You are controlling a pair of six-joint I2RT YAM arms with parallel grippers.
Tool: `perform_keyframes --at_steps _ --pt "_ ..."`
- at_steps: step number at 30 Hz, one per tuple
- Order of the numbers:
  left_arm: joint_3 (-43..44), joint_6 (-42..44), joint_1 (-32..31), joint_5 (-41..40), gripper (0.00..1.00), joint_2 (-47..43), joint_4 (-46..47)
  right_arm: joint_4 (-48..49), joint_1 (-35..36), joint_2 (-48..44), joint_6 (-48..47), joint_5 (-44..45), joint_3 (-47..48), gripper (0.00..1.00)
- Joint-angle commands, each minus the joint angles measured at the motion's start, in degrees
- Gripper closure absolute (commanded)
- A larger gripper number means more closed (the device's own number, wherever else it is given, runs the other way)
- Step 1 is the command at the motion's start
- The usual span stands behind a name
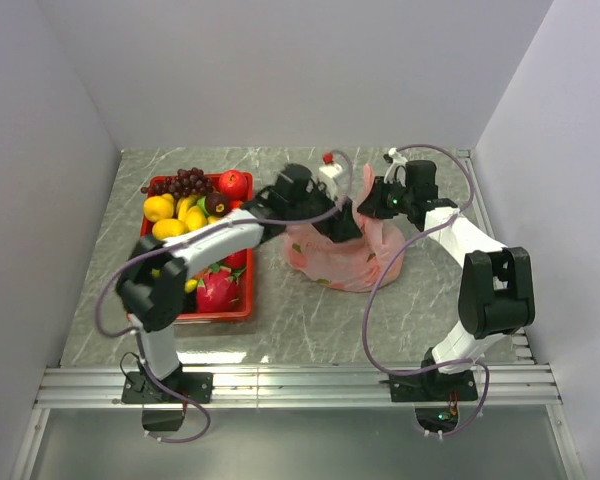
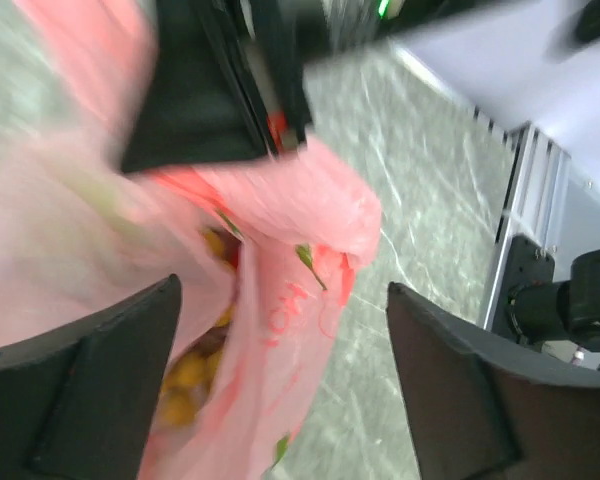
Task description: Place the fake fruits into the plastic bag and tie a complex knot
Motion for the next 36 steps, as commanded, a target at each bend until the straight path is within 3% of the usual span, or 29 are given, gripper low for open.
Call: perform_keyframes --at_steps 1,7,10,12,14,15,18,21,25,32,36 --pt "4.00 2.68 4.15 2.38 0.09 -11.53 -4.37 -0.76 0.27 0.18 -5.20 0.55 0.74 0.85" --pt "2.42 3.20 13.11 2.36 0.06 -20.33 -13.05 -3.84 1.15 -0.26 -9.34 0.46 1.88 0.83" --pt "1.46 10.04 18.29 6.05 0.03 -23.67 -21.31 -6.21 2.02 -0.35 -13.47 1.60 2.85 0.79" --pt "-1.96 19.66 22.43 12.91 0.02 -26.31 -24.58 -7.96 2.11 -0.44 -14.61 1.69 3.81 0.77" --pt "-7.32 24.71 26.19 18.88 0.02 -31.14 -25.90 -9.46 2.20 -0.61 -15.05 1.78 4.69 0.68" --pt "-8.82 31.52 27.00 20.65 0.01 -33.77 -27.04 -9.90 2.20 -1.05 -15.23 1.96 5.04 0.63" --pt "-12.43 50.18 27.54 24.18 0.01 -36.86 -37.40 -11.22 2.29 -2.37 -15.76 1.43 6.10 0.51" --pt "-17.08 61.02 27.54 25.06 0.01 -39.49 -37.96 -12.10 2.29 -3.95 -15.93 0.99 6.98 0.40" --pt "-22.54 57.97 26.14 24.18 0.01 -40.04 -25.23 -12.28 2.29 -6.50 -15.76 0.38 7.42 0.30" --pt "-20.96 53.83 24.11 24.09 0.02 -34.94 -15.90 -11.14 2.20 -13.96 -15.14 -1.29 5.67 0.28" --pt "-20.79 55.84 23.67 24.44 0.03 -34.15 -13.26 -10.26 2.29 -17.13 -16.02 -1.47 3.82 0.26"
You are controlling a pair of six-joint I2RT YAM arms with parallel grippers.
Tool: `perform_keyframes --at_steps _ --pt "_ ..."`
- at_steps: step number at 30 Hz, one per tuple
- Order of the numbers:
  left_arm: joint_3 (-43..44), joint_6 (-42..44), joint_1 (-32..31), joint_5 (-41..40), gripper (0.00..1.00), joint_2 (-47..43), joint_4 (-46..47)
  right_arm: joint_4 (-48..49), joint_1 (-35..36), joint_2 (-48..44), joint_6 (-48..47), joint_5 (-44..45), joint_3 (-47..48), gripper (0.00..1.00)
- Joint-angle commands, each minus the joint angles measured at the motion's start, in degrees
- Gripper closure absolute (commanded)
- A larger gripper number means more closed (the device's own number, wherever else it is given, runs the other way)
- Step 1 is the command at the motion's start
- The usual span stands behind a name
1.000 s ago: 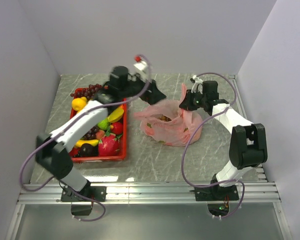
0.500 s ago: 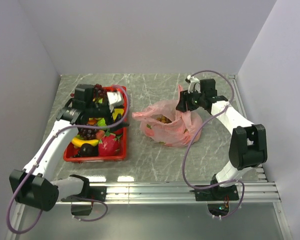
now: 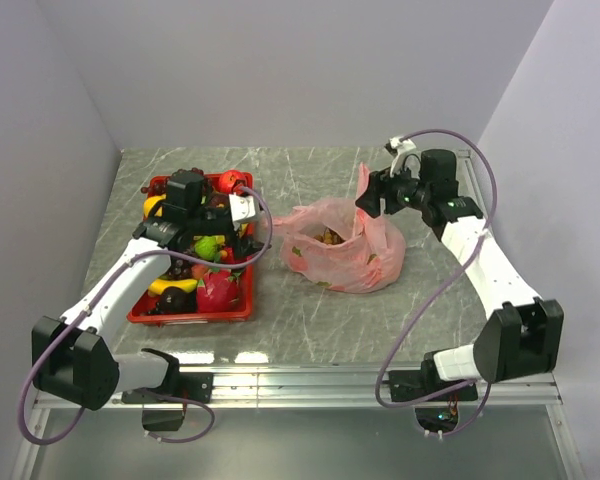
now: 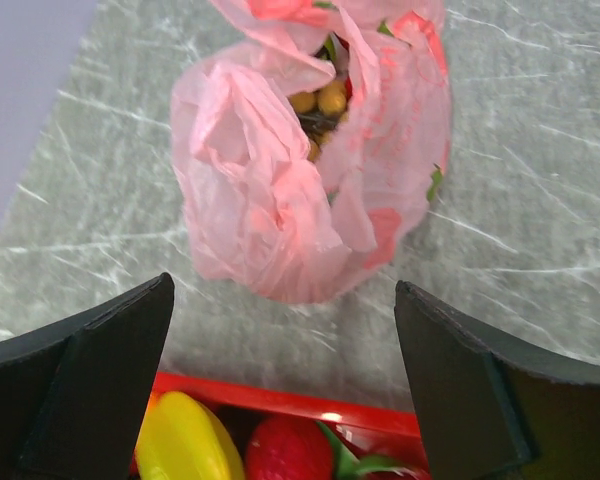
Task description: Place the fake fruits into the plastic bag and tie a complex knot
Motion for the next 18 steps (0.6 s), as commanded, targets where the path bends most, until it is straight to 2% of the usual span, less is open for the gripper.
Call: perform_keyframes --at_steps 1,6,10,18 --pt "2.05 2.85 -0.53 2.89 0.04 0.04 5.19 2.33 0.28 -3.76 -1.42 -0.69 -0.57 0.26" --pt "2.67 6.19 -0.88 4.74 0.11 -0.66 4.40 7.16 0.80 -8.59 -3.88 -3.04 -1.02 0.26" --pt "3.81 7.60 -2.63 5.18 0.19 -0.84 2.20 8.39 4.40 -8.78 -5.47 -6.22 1.17 0.27" --pt "5.04 6.28 -4.13 5.09 0.61 0.65 1.06 11.64 12.48 -0.17 -4.41 -9.56 0.83 0.35"
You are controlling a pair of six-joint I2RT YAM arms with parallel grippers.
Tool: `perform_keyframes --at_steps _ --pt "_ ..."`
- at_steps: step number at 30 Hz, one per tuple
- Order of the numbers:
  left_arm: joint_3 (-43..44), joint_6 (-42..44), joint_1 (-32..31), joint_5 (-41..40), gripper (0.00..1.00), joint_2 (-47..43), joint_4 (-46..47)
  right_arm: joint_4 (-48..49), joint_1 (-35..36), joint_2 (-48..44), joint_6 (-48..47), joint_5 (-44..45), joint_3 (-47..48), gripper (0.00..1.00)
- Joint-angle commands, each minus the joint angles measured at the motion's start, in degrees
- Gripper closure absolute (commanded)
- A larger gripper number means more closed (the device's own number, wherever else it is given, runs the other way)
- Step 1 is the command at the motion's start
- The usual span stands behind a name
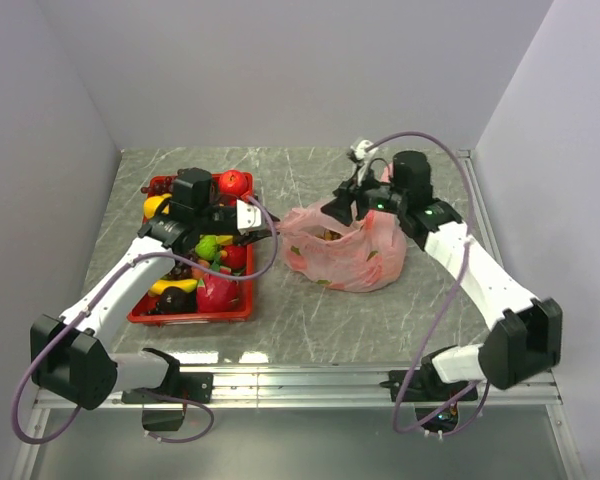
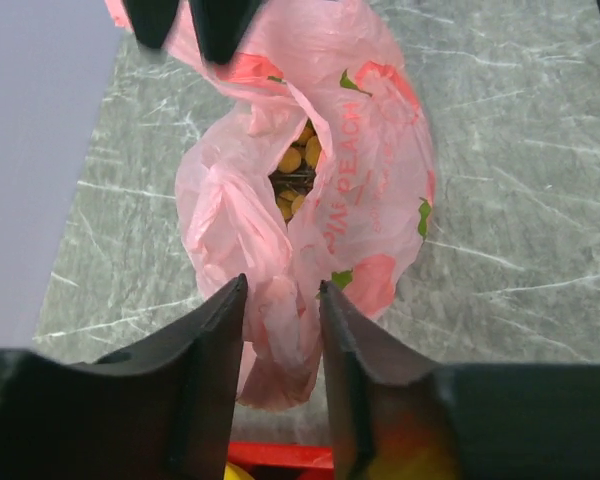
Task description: Place the fake fruits into the plastic bag and tie a complex knot
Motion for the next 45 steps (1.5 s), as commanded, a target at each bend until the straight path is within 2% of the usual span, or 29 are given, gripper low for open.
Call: perform_keyframes --at_steps 1,2,4,5,9,12,13,17,21,28,31,32,34,35,38,42,43,45 --pt "3.49 0.97 -0.63 2.53 0.65 0.50 -1.25 4.45 1.98 4.82 0.85 -2.10 0.68 0.36" --pt "3.76 1.41 -0.81 2.53 0.71 0.94 -1.70 7.25 2.51 7.26 1.82 -1.76 0.50 0.38" --pt "4.38 1.50 -0.99 2.53 0.74 1.38 -2.49 9.47 3.12 9.91 5.24 -1.32 0.76 0.44" --pt "4.38 1.50 -1.16 2.45 0.76 1.64 -2.58 11.39 3.21 12.71 6.48 -1.05 1.02 0.54" --pt "4.46 -0.17 -1.78 1.57 0.87 2.61 -1.27 13.07 3.74 18.09 12.11 -3.42 1.03 0.69" --pt "4.47 -8.30 -1.87 -0.45 0.97 4.36 3.82 13.78 4.88 18.89 14.13 -5.96 -1.77 0.78" --pt "4.55 -8.35 -1.95 -1.32 0.99 5.07 5.84 13.78 4.88 18.89 14.22 -6.58 -2.57 0.79" --pt "4.90 -20.88 -2.04 -7.03 1.00 10.85 15.51 13.87 6.37 17.66 13.96 -7.90 -6.26 0.80" --pt "7.88 -27.67 -2.30 -12.31 1.00 17.01 23.42 12.64 6.73 17.13 13.00 -8.35 -8.11 0.83" --pt "11.32 -34.45 -3.79 -11.09 1.00 22.82 27.66 7.02 6.64 16.96 5.45 -6.86 -6.89 0.84" --pt "10.45 -34.45 -4.06 -10.21 1.00 21.60 27.65 2.89 5.42 14.07 1.15 -3.17 -4.34 0.75" --pt "10.09 -33.75 -4.06 -9.51 1.00 20.99 26.70 1.66 4.89 13.19 0.35 -2.29 -3.64 0.66" --pt "8.51 -32.61 -4.06 -8.54 1.00 18.97 25.81 0.87 4.01 10.91 -1.50 0.70 -1.44 0.59" --pt "7.90 -31.82 -3.98 -7.50 1.00 17.48 25.37 -0.18 3.22 10.37 -1.86 1.31 -0.74 0.50" --pt "6.23 -30.33 -4.24 -6.78 1.00 15.54 23.79 -3.25 2.69 9.05 -2.74 3.51 2.25 0.38" --pt "5.17 -29.53 -4.33 -6.95 1.00 14.65 23.08 -2.67 2.69 7.29 0.41 1.42 3.32 0.30" --pt "5.26 -29.53 -4.24 -7.04 1.00 14.74 22.91 -0.31 2.77 6.59 3.91 0.10 2.79 0.19" --pt "6.04 -29.79 -4.33 -7.31 1.00 15.18 22.82 1.73 3.39 6.50 8.57 -1.40 1.73 0.08"
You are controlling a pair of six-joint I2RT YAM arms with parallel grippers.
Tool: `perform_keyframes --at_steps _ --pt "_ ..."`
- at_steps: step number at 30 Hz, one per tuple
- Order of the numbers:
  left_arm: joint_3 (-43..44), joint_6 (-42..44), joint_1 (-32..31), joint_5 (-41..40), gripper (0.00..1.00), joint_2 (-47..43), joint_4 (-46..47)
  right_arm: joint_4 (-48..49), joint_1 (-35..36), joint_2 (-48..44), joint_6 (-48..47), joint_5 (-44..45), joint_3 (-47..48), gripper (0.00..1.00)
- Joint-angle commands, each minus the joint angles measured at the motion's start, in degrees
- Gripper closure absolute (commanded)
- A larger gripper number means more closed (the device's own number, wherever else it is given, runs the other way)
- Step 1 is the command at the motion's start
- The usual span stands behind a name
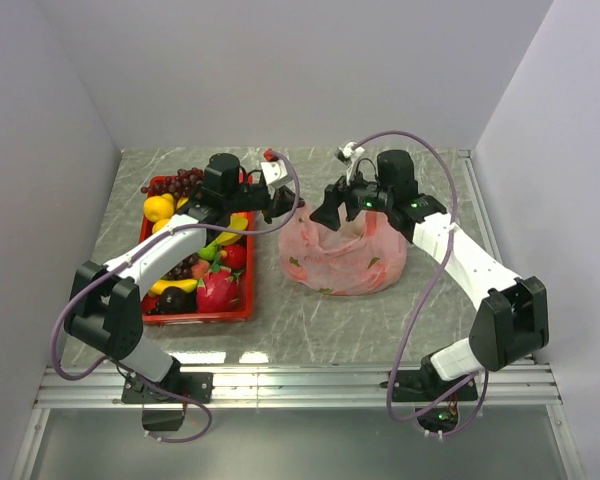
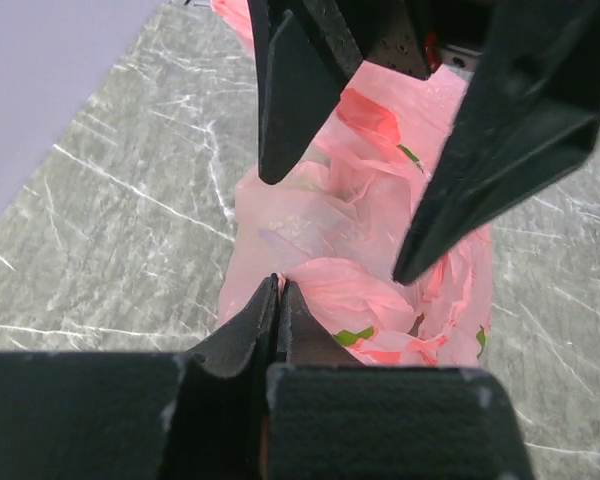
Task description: Place the fake fruits into the plastic bag and tie a complex knot
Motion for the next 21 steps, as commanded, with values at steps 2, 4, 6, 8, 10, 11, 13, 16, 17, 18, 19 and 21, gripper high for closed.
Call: perform_keyframes --at_steps 2,4,6,8,10,11,13,16,17,18,19,21 --pt "1.00 -0.29 -0.26 1.11 1.00 -0.38 -0.15 4.61 1.47 -0.50 8.11 -2.50 -0.83 0.07" --pt "2.14 -0.81 -0.35 1.11 1.00 0.15 -0.67 6.89 2.52 0.56 10.41 -1.80 -2.58 0.06" --pt "3.10 -1.08 -0.44 1.19 1.00 0.59 -1.20 9.53 3.49 2.05 10.59 -0.48 -4.34 0.05" --pt "3.63 -0.73 -0.44 0.76 1.00 0.85 -1.82 11.81 3.84 3.11 10.42 -0.74 -6.01 0.04" --pt "3.99 -0.73 -0.61 0.40 0.99 1.03 -2.17 13.40 4.72 4.42 10.07 -1.18 -6.98 0.04" --pt "4.16 -0.99 -0.61 0.32 1.00 1.29 -2.26 13.49 4.98 4.87 9.80 -1.09 -7.42 0.04" --pt "4.87 -2.04 -0.61 -0.12 1.00 1.64 -2.08 14.54 5.68 5.83 9.45 -1.27 -8.74 0.04" --pt "6.97 -6.33 -0.70 -3.19 1.00 3.13 -1.47 14.72 6.57 6.19 9.27 -0.39 -10.32 0.17" --pt "7.59 -7.57 -0.70 -4.16 1.00 4.09 -1.29 14.81 6.83 6.28 9.45 -0.30 -10.59 0.23" --pt "8.90 -9.06 -0.61 -5.73 1.00 4.54 -0.51 14.90 6.92 6.19 9.71 -0.30 -11.20 0.30" --pt "9.43 -12.12 -0.70 -6.36 1.00 4.80 -0.07 14.81 6.92 5.75 9.62 -0.91 -11.47 0.53" --pt "10.58 -16.69 -0.70 -7.68 0.99 5.77 1.07 14.55 6.83 5.31 9.28 -1.62 -11.91 0.73"
